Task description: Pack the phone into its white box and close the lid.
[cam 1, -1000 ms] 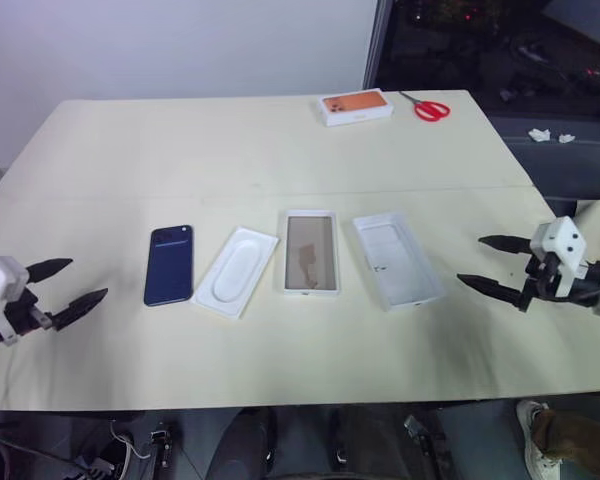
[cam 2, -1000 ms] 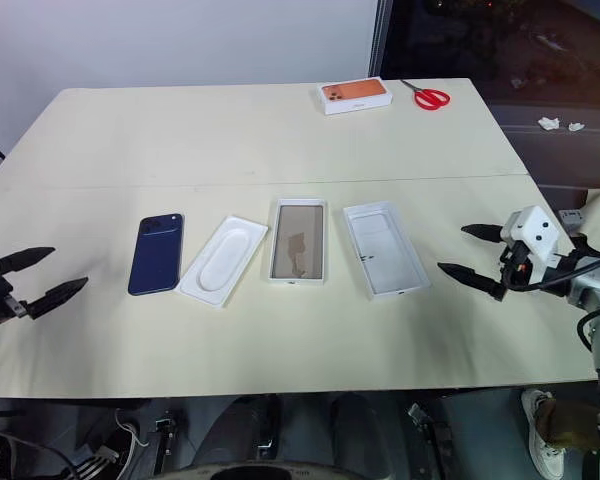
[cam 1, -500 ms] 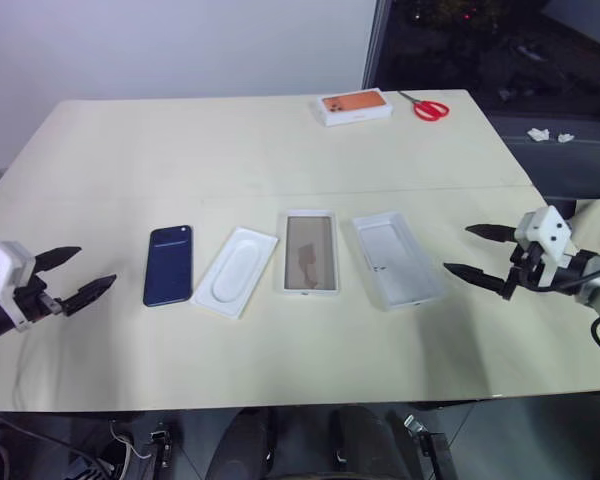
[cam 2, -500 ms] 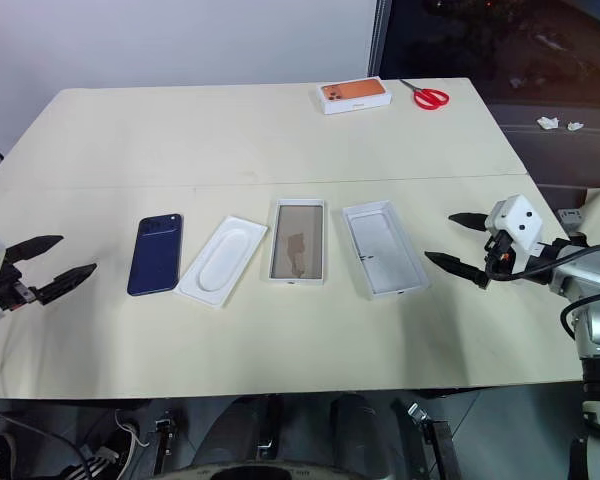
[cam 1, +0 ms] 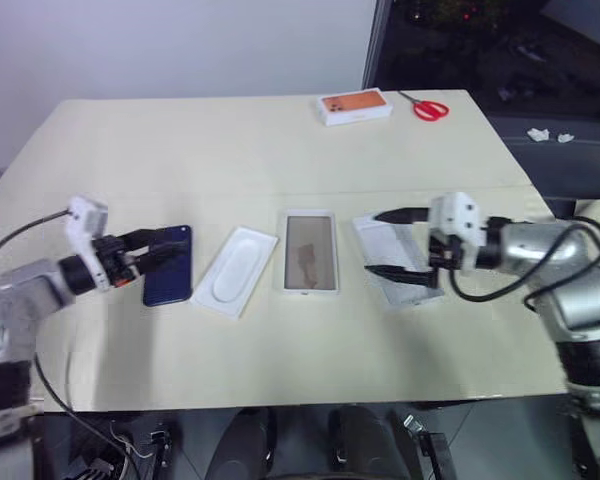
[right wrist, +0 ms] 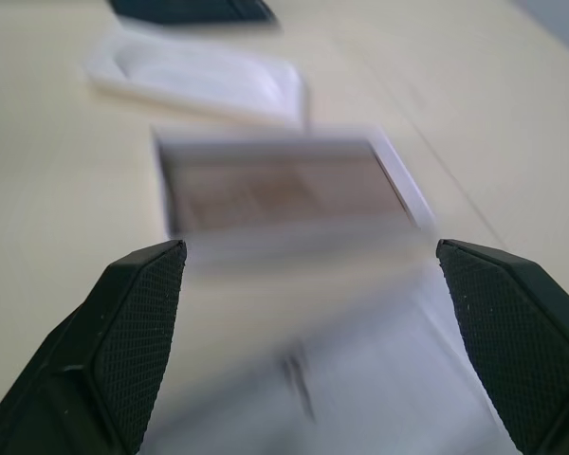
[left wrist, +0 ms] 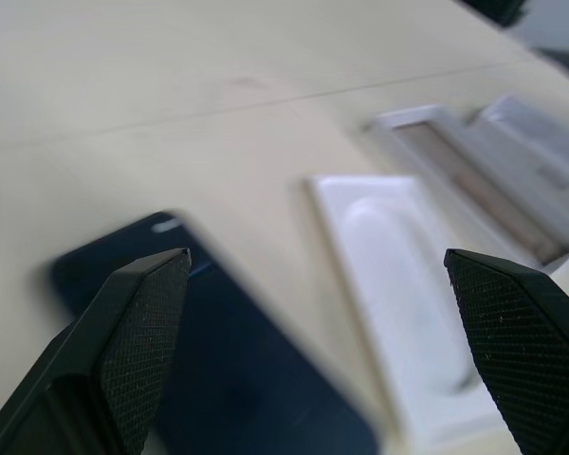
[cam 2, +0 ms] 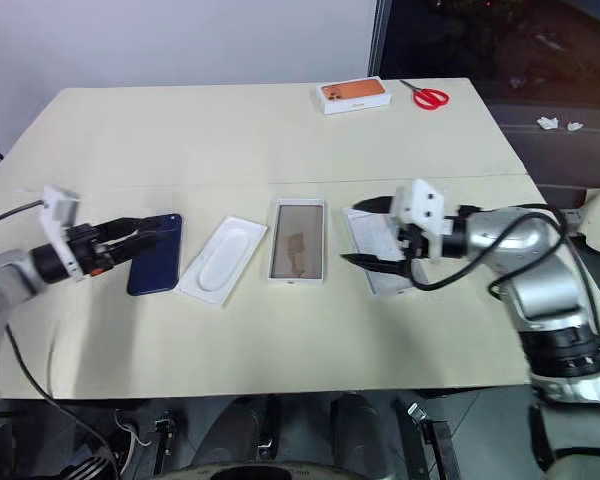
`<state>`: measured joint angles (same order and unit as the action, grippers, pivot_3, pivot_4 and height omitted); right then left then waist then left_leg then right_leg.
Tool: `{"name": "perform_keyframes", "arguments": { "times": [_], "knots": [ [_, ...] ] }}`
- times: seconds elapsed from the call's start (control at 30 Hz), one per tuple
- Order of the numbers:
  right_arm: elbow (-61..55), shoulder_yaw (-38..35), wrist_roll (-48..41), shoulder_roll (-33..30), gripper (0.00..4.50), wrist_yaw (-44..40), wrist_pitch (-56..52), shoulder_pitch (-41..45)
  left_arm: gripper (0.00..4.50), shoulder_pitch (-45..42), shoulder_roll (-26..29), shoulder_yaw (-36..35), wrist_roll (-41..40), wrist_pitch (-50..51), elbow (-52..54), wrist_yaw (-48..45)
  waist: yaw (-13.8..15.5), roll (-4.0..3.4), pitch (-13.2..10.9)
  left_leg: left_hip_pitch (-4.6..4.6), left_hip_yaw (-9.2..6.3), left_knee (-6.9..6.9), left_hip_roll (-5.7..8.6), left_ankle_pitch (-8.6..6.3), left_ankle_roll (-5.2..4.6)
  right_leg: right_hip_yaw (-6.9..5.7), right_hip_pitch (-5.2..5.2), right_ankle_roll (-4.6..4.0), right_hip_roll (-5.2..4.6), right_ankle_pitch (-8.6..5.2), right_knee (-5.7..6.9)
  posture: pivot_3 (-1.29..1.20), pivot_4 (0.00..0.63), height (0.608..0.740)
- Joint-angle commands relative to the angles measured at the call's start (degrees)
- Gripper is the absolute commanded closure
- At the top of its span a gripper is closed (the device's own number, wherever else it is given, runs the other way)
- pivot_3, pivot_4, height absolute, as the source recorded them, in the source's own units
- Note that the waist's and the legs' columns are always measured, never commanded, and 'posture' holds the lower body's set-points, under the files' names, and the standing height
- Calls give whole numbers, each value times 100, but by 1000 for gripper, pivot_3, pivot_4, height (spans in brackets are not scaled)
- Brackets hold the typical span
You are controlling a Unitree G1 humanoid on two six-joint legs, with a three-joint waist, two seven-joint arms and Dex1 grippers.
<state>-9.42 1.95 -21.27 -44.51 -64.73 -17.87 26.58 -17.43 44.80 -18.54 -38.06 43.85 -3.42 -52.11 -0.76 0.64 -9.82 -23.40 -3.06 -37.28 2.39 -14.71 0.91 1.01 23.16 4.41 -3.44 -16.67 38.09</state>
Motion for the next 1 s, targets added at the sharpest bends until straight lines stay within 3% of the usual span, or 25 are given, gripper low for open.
{"name": "perform_keyframes", "arguments": {
  "times": [0.03,0.4,1.0],
  "knots": [
    [-67,171,108,326,78,303,-13,209,0,-470,-228,182,-116,632,-216,420,-2,2,0,0,0,1,0,0,0,0,0,0,0,0,0,0,150,740],
    [-81,148,190,424,78,446,91,-25,0,-986,-721,683,-285,2166,-727,639,-2,6,1,-3,-1,-5,6,2,2,1,4,0,0,0,5,0,150,740],
    [-55,149,285,508,78,647,297,-72,0,-1329,-1317,537,-319,2770,-1283,1036,20,6,5,1,-3,-8,10,3,5,0,-4,0,-2,0,5,0,150,740]
  ]
}}
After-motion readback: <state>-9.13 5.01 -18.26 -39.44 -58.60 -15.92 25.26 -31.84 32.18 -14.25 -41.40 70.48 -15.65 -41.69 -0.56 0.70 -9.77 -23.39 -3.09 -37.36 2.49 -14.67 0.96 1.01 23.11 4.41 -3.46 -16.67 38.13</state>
